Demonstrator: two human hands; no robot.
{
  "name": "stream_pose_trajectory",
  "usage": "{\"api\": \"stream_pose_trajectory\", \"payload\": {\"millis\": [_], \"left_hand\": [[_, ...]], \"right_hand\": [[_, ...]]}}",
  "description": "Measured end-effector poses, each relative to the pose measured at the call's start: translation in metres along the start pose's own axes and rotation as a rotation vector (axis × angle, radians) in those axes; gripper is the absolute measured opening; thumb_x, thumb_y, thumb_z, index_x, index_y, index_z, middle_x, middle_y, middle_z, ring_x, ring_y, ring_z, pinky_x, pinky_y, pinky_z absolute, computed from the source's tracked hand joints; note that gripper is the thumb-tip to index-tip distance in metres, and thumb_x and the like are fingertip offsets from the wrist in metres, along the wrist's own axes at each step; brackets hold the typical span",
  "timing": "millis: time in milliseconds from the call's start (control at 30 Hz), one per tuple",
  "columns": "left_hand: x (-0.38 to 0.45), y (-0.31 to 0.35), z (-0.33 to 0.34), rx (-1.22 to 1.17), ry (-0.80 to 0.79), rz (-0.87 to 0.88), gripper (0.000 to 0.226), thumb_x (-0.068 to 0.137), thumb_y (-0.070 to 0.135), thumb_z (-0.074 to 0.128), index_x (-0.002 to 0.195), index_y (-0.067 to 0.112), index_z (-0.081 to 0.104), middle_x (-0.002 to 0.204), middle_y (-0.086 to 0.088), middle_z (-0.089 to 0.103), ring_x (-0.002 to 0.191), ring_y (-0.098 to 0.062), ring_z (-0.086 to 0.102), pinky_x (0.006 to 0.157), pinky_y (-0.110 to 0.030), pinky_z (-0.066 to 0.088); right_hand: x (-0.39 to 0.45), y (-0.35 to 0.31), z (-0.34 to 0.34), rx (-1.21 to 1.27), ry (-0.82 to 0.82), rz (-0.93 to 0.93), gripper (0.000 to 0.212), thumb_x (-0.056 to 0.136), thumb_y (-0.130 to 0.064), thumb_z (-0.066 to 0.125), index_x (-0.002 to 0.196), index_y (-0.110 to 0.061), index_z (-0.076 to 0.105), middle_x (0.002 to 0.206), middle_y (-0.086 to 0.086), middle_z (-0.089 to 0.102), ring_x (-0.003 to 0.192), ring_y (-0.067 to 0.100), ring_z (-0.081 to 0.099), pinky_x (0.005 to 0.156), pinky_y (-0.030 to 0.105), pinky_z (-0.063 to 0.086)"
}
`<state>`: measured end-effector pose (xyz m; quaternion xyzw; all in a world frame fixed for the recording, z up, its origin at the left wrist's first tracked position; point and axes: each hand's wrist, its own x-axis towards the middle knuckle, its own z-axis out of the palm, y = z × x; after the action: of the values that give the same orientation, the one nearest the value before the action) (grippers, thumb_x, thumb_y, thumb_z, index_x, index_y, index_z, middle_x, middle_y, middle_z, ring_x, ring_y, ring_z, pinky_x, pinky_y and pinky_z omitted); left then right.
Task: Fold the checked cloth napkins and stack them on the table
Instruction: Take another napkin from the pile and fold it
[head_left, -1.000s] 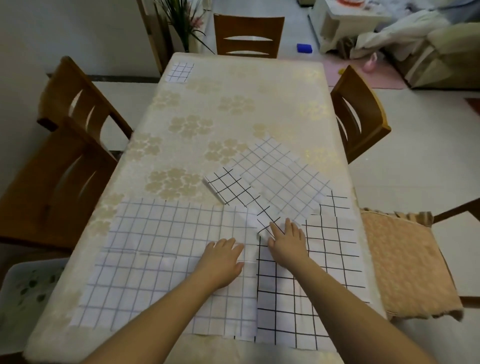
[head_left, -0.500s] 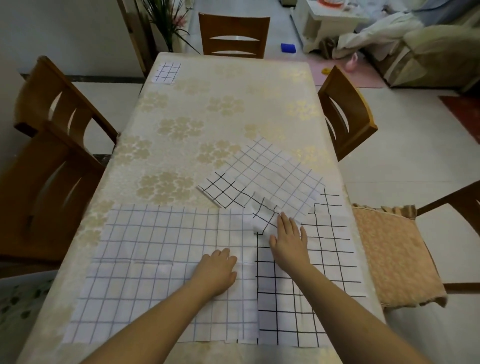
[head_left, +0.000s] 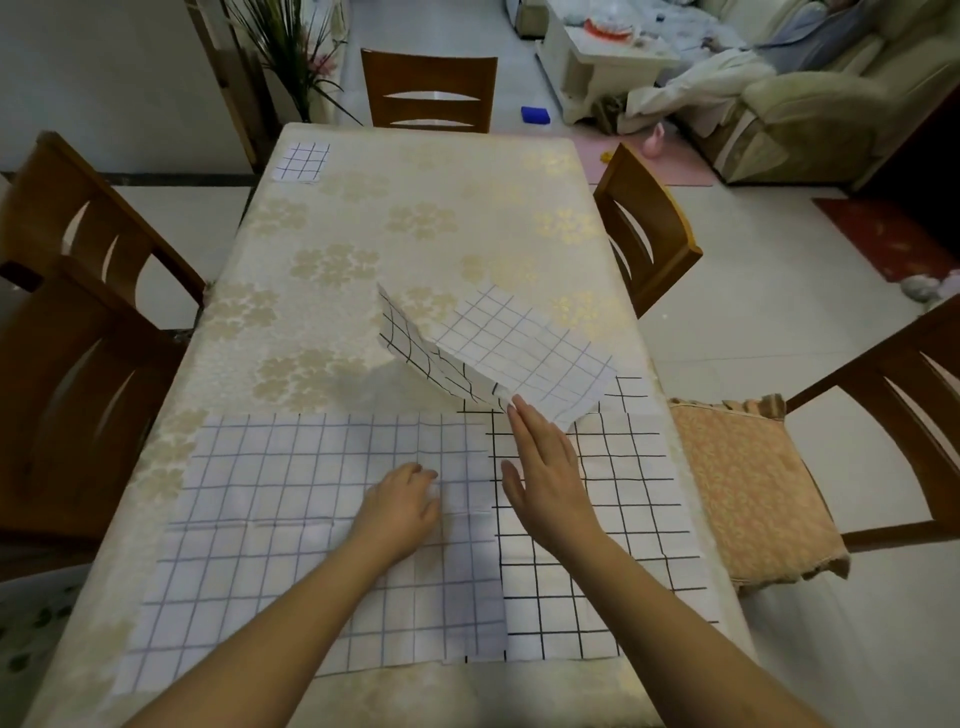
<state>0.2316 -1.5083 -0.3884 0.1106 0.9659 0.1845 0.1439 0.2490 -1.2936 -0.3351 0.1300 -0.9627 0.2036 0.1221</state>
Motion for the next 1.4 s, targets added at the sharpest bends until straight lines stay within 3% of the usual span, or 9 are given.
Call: {"api": "stream_pose_trajectory", "payload": {"millis": [200, 367, 533, 700, 833, 1000, 1167, 1233, 1400], "left_hand": [[-0.007, -0.006, -0.027, -0.218, 0.287, -0.121, 0.065, 0.097, 0.031, 0.054, 0.153, 0.016, 0.025, 0.156, -0.011, 0.028, 0.141, -0.029, 0.030, 0.112, -0.044, 0.032], [-0.034, 0.020, -0.053, 0.040, 0.540, 0.095, 0.110, 0.075, 0.020, 0.081, 0.156, 0.024, 0.007, 0.162, -0.014, 0.004, 0.144, -0.036, 0.022, 0.101, -0.050, 0.042], [-0.051, 0.040, -0.047, 0.344, 0.357, 0.243, 0.103, 0.060, 0.019, 0.090, 0.149, 0.024, 0.037, 0.161, -0.013, 0.016, 0.147, -0.032, 0.015, 0.107, -0.053, 0.035], [-0.071, 0.045, -0.037, 0.450, 0.074, 0.196, 0.015, 0.092, 0.030, 0.064, 0.106, 0.029, 0.067, 0.149, 0.002, 0.044, 0.145, -0.018, 0.028, 0.119, -0.046, 0.010], [-0.105, 0.068, -0.044, 0.392, -0.050, 0.143, 0.014, 0.101, 0.033, 0.046, 0.105, 0.029, 0.059, 0.100, 0.008, 0.069, 0.093, -0.015, 0.060, 0.085, -0.028, 0.041], [-0.137, 0.096, -0.061, 0.287, -0.165, 0.145, 0.015, 0.099, 0.036, 0.050, 0.108, 0.031, 0.060, 0.100, 0.011, 0.068, 0.090, -0.009, 0.059, 0.077, -0.025, 0.048], [-0.150, 0.127, -0.085, 0.226, -0.190, 0.199, 0.016, 0.098, 0.037, 0.053, 0.111, 0.032, 0.061, 0.101, 0.013, 0.068, 0.093, -0.005, 0.061, 0.084, -0.026, 0.051], [-0.147, 0.131, -0.090, 0.249, -0.177, 0.212, 0.016, 0.098, 0.039, 0.052, 0.109, 0.032, 0.062, 0.099, 0.012, 0.069, 0.091, -0.005, 0.062, 0.081, -0.026, 0.051], [-0.114, 0.122, -0.086, 0.359, -0.087, 0.218, 0.021, 0.099, 0.043, 0.048, 0.104, 0.029, 0.063, 0.099, 0.011, 0.069, 0.090, -0.010, 0.062, 0.074, -0.024, 0.044]], "right_hand": [[-0.042, -0.001, -0.010, 0.038, -0.003, -0.132, 0.063, 0.091, -0.014, 0.062, 0.148, -0.011, 0.037, 0.153, 0.002, 0.038, 0.139, 0.013, 0.033, 0.113, 0.041, 0.036], [-0.088, 0.004, -0.007, 0.098, -0.015, -0.214, 0.062, 0.083, -0.006, 0.072, 0.141, -0.014, 0.049, 0.143, 0.002, 0.051, 0.129, 0.016, 0.047, 0.106, 0.036, 0.044], [-0.133, 0.005, -0.011, 0.183, -0.021, -0.250, 0.058, 0.080, -0.003, 0.075, 0.133, -0.019, 0.058, 0.133, 0.000, 0.061, 0.119, 0.015, 0.058, 0.102, 0.028, 0.048], [-0.158, 0.011, -0.030, 0.276, 0.067, -0.183, 0.042, 0.090, -0.005, 0.051, 0.127, -0.019, 0.062, 0.125, 0.000, 0.065, 0.113, 0.011, 0.061, 0.097, 0.024, 0.051], [-0.174, 0.018, -0.045, 0.539, 0.066, 0.099, 0.062, 0.090, 0.006, 0.057, 0.134, -0.037, 0.048, 0.125, -0.006, 0.057, 0.114, 0.000, 0.055, 0.094, 0.013, 0.046], [-0.190, 0.030, -0.054, 0.789, -0.014, 0.547, 0.080, 0.085, -0.016, 0.074, 0.146, -0.040, 0.029, 0.122, -0.019, 0.050, 0.108, 0.002, 0.052, 0.082, 0.007, 0.041], [-0.198, 0.044, -0.056, 0.801, -0.079, 0.638, 0.023, 0.081, -0.032, 0.078, 0.091, -0.031, 0.057, 0.069, -0.001, 0.054, 0.066, 0.016, 0.053, 0.060, 0.024, 0.043], [-0.198, 0.047, -0.056, 0.815, -0.094, 0.620, 0.028, 0.081, -0.027, 0.078, 0.070, -0.021, 0.053, 0.057, -0.009, 0.053, 0.056, 0.007, 0.048, 0.056, 0.019, 0.036], [-0.184, 0.049, -0.058, 0.869, -0.073, 0.699, 0.010, 0.084, -0.018, 0.076, 0.088, -0.026, 0.070, 0.080, -0.010, 0.074, 0.078, -0.003, 0.066, 0.064, 0.010, 0.048]]}}
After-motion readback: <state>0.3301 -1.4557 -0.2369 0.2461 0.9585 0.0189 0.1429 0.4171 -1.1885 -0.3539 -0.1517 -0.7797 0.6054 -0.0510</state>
